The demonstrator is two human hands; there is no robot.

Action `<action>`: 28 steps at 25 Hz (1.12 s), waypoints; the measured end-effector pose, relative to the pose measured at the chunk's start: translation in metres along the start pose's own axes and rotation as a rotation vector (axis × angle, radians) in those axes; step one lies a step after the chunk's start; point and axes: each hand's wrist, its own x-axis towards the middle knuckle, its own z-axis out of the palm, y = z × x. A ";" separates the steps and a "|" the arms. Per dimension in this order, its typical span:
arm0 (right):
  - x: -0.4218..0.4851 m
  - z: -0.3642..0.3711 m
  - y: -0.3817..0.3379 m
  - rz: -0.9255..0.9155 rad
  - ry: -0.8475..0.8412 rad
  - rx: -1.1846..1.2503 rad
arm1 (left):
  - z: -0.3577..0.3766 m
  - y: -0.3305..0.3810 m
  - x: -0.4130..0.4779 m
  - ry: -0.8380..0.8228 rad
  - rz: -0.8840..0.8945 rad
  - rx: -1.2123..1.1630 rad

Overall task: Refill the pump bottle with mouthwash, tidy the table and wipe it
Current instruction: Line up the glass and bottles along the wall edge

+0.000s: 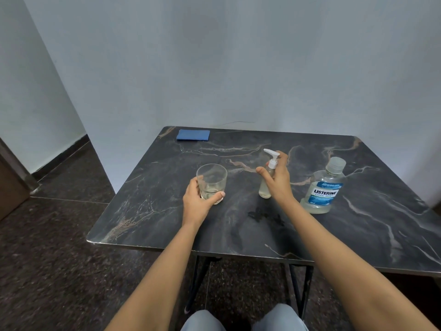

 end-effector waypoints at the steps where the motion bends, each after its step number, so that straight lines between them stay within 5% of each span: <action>1: -0.001 -0.001 0.002 0.006 -0.016 -0.009 | 0.000 -0.001 0.000 0.001 -0.002 0.001; 7: -0.012 -0.002 0.005 0.070 -0.099 -0.073 | -0.001 0.001 0.000 -0.012 -0.006 -0.006; 18: -0.030 -0.001 0.022 0.184 0.029 -0.104 | 0.003 0.012 0.001 0.023 -0.021 0.055; 28: 0.069 0.023 0.016 0.279 0.104 -0.080 | 0.043 0.035 0.093 -0.012 0.040 0.111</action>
